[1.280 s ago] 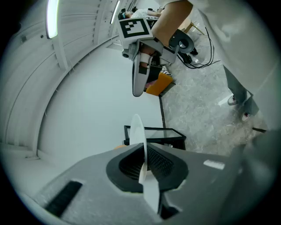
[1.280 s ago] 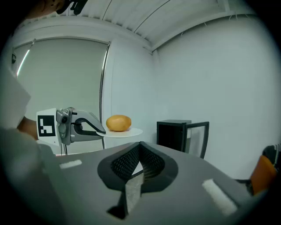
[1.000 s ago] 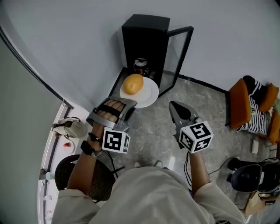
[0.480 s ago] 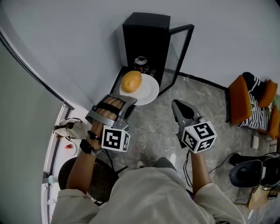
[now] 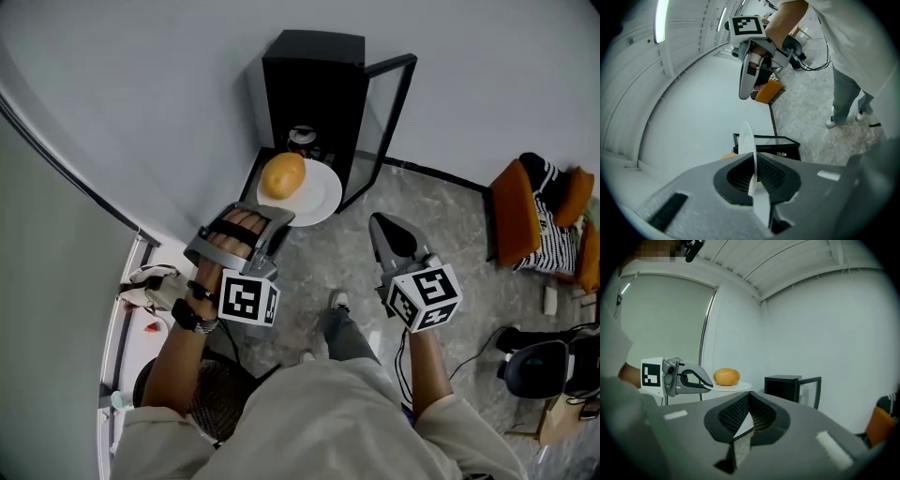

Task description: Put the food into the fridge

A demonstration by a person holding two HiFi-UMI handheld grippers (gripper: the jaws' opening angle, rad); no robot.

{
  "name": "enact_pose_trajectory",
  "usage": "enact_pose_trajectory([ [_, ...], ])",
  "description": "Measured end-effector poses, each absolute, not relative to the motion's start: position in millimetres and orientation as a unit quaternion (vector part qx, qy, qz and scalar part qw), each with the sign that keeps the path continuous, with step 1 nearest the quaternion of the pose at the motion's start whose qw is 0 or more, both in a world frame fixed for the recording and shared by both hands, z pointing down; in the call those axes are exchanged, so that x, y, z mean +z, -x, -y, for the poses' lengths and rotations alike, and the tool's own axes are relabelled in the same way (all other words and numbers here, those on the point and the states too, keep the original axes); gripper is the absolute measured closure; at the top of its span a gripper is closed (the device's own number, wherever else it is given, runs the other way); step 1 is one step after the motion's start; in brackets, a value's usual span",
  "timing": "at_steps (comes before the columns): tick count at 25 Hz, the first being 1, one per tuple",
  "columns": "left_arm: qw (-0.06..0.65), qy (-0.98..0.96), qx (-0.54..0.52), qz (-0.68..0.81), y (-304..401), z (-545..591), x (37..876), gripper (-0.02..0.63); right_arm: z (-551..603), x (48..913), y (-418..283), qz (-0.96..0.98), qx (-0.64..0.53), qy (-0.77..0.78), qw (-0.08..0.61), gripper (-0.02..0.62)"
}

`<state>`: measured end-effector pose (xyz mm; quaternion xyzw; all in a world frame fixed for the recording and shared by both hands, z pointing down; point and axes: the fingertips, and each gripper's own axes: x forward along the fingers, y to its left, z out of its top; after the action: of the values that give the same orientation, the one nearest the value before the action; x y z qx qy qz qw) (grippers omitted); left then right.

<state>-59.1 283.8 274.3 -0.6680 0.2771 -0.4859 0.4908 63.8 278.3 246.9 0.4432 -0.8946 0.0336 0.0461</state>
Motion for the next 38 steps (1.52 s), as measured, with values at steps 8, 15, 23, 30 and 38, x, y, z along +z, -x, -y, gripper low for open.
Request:
enact_pose_trajectory([
  [8, 0.488, 0.662, -0.494, -0.281, 60, -208, 284, 0.591, -203, 255, -60, 0.899, 0.014, -0.432, 0.071, 0.589],
  [15, 0.479, 0.655, -0.504, -0.296, 56, -113, 276, 0.591, -108, 251, -61, 0.909, 0.018, -0.409, 0.078, 0.589],
  [23, 0.476, 0.649, -0.505, -0.311, 51, -28, 266, 0.591, -26, 243, -67, 0.910, 0.022, -0.409, 0.066, 0.589],
  [30, 0.471, 0.650, -0.509, -0.312, 45, 26, 266, 0.591, 25, 243, -77, 0.909, 0.024, -0.411, 0.069, 0.589],
  [38, 0.457, 0.651, -0.517, -0.316, 35, 64, 275, 0.591, 67, 251, -92, 0.908, 0.025, -0.411, 0.084, 0.589],
])
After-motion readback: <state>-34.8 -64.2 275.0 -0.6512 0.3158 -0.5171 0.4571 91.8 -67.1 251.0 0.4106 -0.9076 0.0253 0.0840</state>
